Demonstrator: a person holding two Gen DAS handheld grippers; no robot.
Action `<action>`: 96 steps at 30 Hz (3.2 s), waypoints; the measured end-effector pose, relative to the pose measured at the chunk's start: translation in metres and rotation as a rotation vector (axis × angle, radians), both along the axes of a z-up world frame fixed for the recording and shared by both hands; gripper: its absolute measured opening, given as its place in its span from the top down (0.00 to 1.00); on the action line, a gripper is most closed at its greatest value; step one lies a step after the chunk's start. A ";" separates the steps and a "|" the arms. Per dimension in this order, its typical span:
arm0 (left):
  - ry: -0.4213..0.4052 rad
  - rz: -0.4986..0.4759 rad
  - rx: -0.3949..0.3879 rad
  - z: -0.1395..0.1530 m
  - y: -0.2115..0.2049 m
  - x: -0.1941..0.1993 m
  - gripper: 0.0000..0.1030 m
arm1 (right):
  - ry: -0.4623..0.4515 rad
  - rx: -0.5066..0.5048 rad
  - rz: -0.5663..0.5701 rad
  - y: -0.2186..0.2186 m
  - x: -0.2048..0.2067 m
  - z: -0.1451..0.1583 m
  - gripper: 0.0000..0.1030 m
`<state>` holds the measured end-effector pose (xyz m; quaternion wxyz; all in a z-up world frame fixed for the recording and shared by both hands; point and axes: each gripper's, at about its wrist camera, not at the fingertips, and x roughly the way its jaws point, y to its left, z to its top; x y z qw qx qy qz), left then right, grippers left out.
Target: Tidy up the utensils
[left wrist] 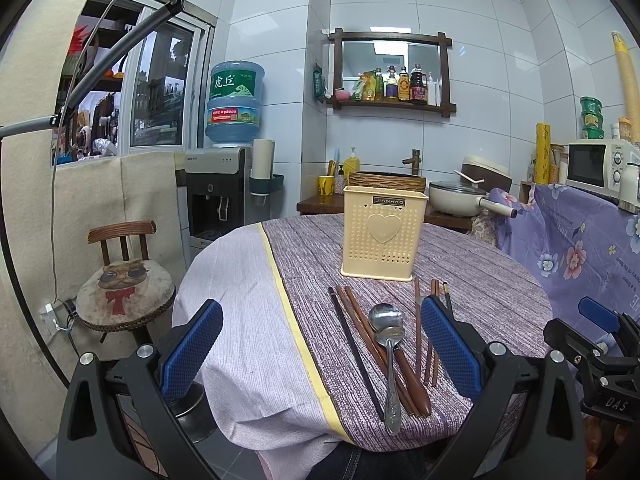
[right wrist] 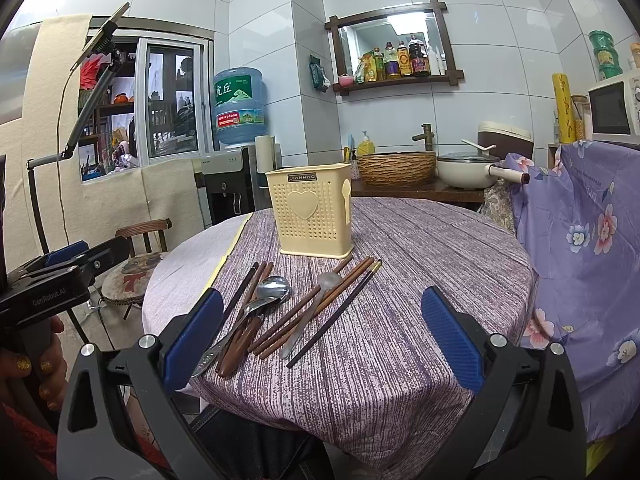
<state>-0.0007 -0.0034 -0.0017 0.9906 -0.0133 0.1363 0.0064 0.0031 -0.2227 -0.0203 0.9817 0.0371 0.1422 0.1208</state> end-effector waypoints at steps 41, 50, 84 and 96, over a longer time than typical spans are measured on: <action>0.440 -0.034 0.002 -0.030 0.022 0.155 0.34 | 0.525 0.059 -0.091 -0.016 0.183 -0.034 0.39; 0.535 -0.040 -0.060 -0.043 0.023 0.187 0.47 | 0.589 0.027 -0.115 0.003 0.219 -0.038 0.61; 0.679 -0.052 -0.050 -0.065 -0.003 0.226 0.83 | 0.656 -0.022 -0.187 0.015 0.262 -0.054 0.86; 0.669 -0.027 -0.040 -0.067 -0.006 0.237 0.89 | 0.648 -0.031 -0.189 0.015 0.276 -0.053 0.89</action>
